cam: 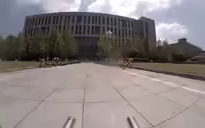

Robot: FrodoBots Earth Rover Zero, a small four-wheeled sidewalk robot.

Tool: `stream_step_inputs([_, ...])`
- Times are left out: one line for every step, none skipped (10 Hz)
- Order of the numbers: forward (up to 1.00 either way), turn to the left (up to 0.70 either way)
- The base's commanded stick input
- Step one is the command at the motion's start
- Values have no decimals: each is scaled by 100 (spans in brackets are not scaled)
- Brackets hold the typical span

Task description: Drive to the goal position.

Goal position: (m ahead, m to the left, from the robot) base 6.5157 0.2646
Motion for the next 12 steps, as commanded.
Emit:
stream_step_inputs([70,0])
stream_step_inputs([70,0])
stream_step_inputs([70,0])
stream_step_inputs([70,0])
stream_step_inputs([70,0])
stream_step_inputs([70,0])
stream_step_inputs([70,0])
stream_step_inputs([70,0])
stream_step_inputs([70,0])
stream_step_inputs([70,0])
stream_step_inputs([70,0])
stream_step_inputs([70,0])
